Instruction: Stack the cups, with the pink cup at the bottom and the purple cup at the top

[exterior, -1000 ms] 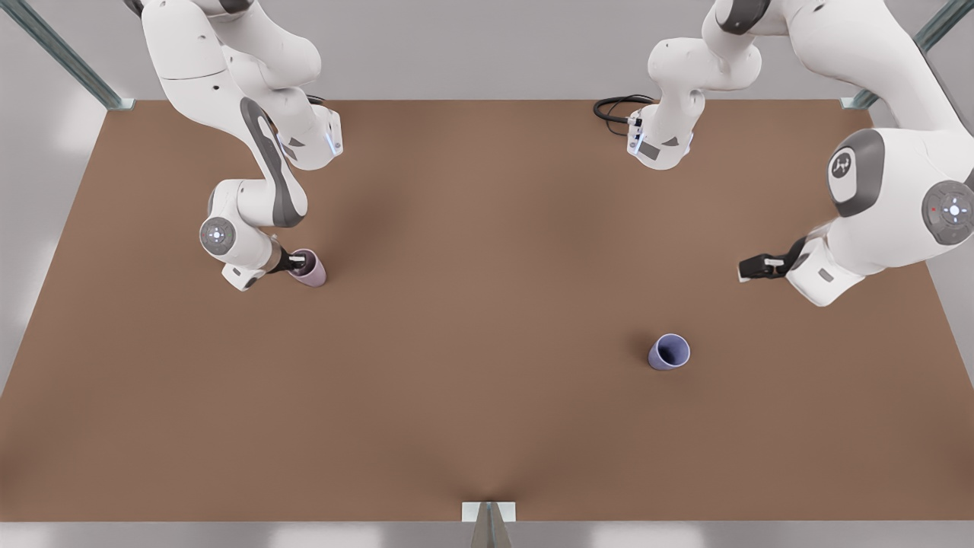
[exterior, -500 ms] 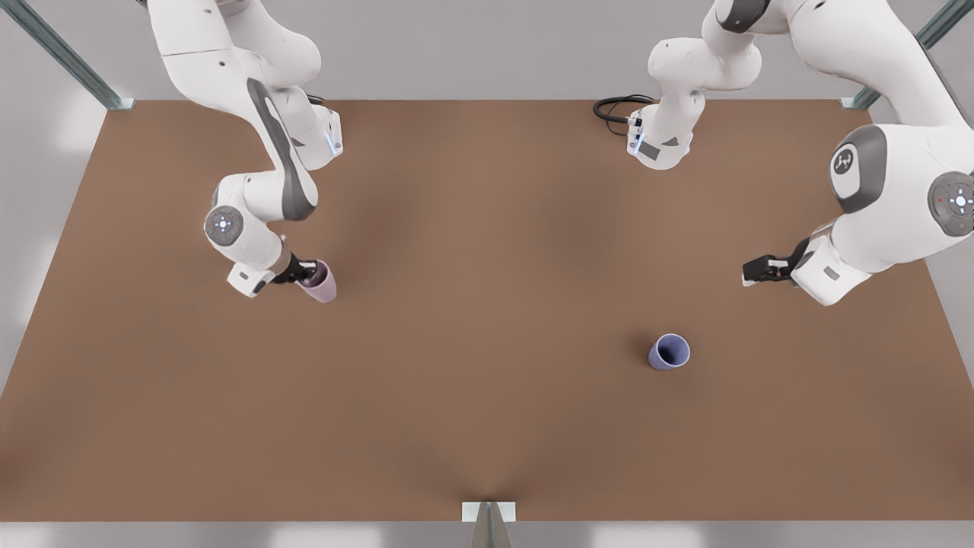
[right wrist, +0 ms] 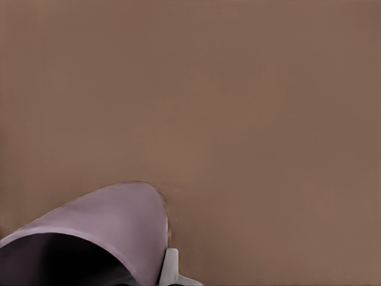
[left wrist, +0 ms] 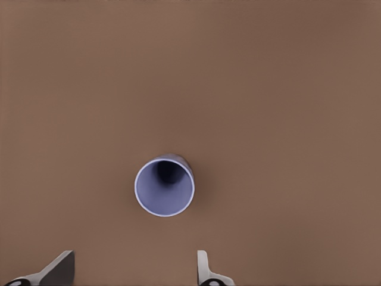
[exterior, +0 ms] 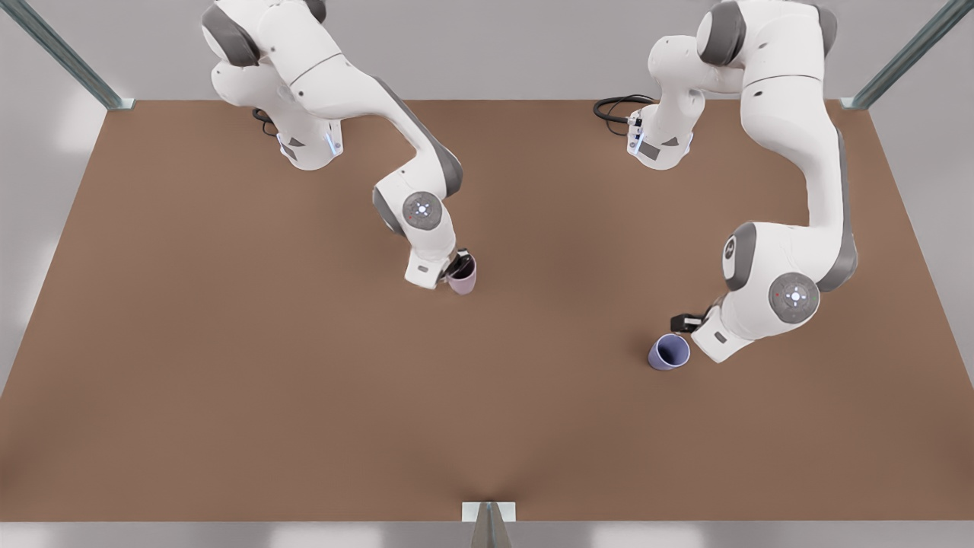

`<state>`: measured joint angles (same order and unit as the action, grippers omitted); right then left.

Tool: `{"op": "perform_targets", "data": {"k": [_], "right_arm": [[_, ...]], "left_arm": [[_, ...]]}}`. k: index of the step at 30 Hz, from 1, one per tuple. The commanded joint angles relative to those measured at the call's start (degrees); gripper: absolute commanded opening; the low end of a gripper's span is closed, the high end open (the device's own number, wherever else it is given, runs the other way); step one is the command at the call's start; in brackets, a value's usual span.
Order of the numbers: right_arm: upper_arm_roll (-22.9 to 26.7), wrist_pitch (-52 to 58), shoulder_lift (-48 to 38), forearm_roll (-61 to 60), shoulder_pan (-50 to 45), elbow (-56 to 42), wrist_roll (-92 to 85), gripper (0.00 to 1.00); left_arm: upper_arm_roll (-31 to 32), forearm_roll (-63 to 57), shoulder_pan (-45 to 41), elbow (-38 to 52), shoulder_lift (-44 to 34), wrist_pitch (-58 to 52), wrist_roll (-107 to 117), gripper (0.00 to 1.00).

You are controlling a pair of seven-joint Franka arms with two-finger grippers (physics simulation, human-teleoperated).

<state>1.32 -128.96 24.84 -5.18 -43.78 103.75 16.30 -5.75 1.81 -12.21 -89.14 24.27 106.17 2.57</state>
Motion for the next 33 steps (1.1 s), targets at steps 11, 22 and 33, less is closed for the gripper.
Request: {"op": "perform_targets", "data": {"k": [11,22,33], "right_arm": [[0.0,-1.3,7.9,0.5,-6.0,-6.7,40.6,0.21],[0.0,-1.5,9.6,0.5,-6.2,-6.5,40.7,0.21],[0.3,-1.4,9.5,0.5,-7.1,-6.5,40.1,1.00]], "left_arm": [[0.0,0.0,3.2,-3.4,5.4,10.1,2.9,1.00],[0.4,0.1,3.2,-8.9,6.9,15.0,2.9,1.00],[0.4,0.1,3.2,-8.9,9.3,17.8,2.9,1.00]]}}
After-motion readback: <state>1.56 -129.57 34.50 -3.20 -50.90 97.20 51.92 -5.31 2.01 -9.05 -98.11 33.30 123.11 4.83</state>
